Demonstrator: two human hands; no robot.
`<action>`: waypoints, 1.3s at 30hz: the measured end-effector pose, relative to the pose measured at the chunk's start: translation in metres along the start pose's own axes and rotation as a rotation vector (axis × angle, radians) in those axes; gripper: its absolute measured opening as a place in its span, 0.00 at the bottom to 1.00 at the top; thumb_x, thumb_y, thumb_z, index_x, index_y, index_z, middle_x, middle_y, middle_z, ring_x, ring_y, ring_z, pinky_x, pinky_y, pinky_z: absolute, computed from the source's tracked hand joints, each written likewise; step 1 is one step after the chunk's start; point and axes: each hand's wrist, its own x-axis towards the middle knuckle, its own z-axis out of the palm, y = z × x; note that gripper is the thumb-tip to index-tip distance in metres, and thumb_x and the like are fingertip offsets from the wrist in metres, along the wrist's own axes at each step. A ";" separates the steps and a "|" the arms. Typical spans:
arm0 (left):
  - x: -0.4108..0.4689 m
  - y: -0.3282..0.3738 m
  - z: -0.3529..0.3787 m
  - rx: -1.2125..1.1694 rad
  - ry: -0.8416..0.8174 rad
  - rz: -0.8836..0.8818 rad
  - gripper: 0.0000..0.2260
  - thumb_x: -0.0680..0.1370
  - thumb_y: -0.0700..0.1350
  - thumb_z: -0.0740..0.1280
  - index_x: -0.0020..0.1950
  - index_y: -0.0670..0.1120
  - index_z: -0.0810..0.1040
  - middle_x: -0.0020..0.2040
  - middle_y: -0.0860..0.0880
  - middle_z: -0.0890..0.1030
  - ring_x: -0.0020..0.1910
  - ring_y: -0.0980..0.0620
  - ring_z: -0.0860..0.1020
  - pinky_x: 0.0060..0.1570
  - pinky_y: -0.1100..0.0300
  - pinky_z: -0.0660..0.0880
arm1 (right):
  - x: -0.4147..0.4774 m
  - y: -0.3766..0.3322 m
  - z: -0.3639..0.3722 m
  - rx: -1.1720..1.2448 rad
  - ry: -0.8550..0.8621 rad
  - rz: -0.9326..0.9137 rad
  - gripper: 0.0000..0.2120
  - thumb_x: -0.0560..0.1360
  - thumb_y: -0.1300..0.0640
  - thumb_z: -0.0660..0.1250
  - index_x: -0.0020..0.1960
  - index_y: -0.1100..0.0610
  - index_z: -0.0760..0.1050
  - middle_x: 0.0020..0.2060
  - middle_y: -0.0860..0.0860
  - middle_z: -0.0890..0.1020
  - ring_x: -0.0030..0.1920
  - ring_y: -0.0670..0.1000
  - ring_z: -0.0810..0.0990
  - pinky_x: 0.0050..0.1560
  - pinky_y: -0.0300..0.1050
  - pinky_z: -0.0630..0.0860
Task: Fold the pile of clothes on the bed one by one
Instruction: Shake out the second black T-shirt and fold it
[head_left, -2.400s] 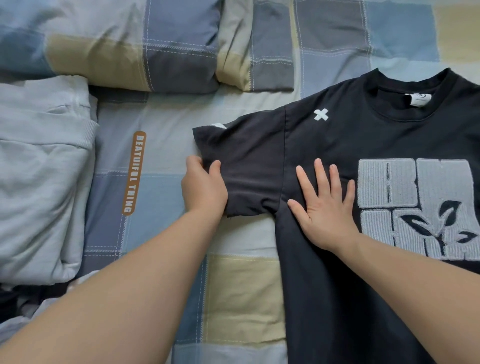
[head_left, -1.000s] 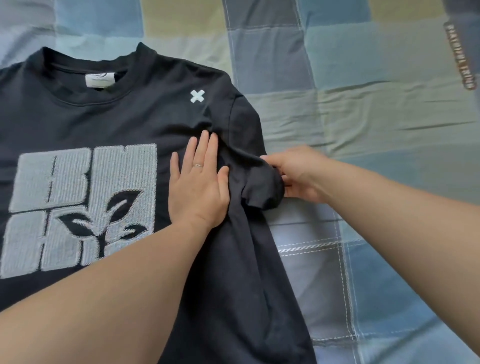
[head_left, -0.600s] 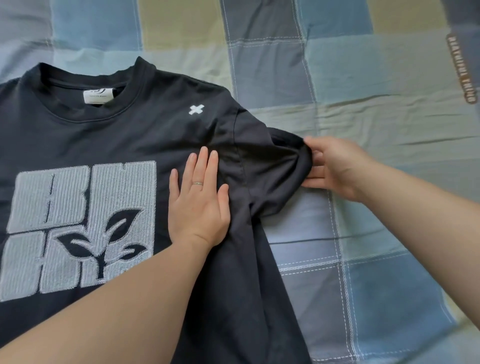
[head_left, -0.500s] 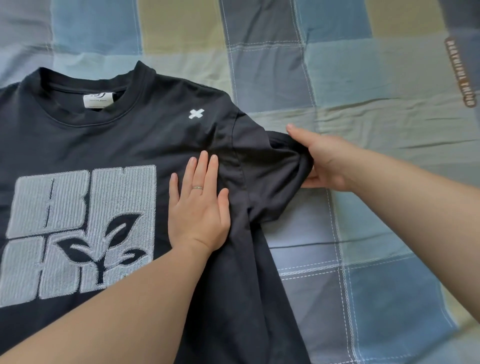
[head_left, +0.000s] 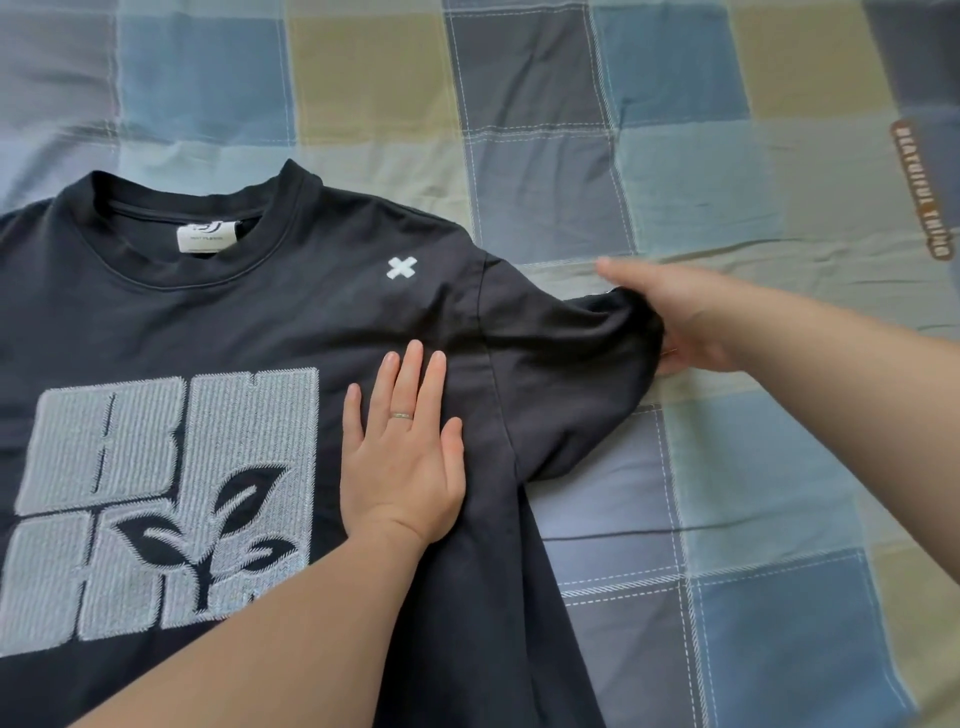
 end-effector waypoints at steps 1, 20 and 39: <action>0.000 0.000 0.000 0.006 0.003 0.004 0.28 0.81 0.54 0.48 0.82 0.52 0.56 0.83 0.53 0.54 0.81 0.52 0.51 0.79 0.46 0.45 | 0.002 -0.004 0.004 -0.093 -0.010 -0.003 0.15 0.76 0.41 0.70 0.52 0.53 0.80 0.46 0.51 0.85 0.45 0.52 0.83 0.42 0.46 0.78; 0.070 0.012 -0.029 -0.111 0.153 -0.063 0.22 0.79 0.56 0.55 0.67 0.47 0.74 0.66 0.45 0.76 0.63 0.41 0.72 0.61 0.45 0.65 | 0.017 -0.008 -0.031 0.146 0.130 0.139 0.07 0.79 0.51 0.67 0.43 0.49 0.73 0.32 0.46 0.75 0.26 0.44 0.73 0.25 0.34 0.69; 0.097 0.007 -0.010 0.005 -0.001 -0.057 0.29 0.81 0.60 0.45 0.83 0.54 0.51 0.83 0.52 0.48 0.82 0.51 0.46 0.79 0.44 0.44 | 0.035 -0.006 -0.043 -0.594 0.308 -0.513 0.12 0.81 0.51 0.61 0.51 0.55 0.81 0.48 0.50 0.84 0.52 0.54 0.79 0.55 0.47 0.74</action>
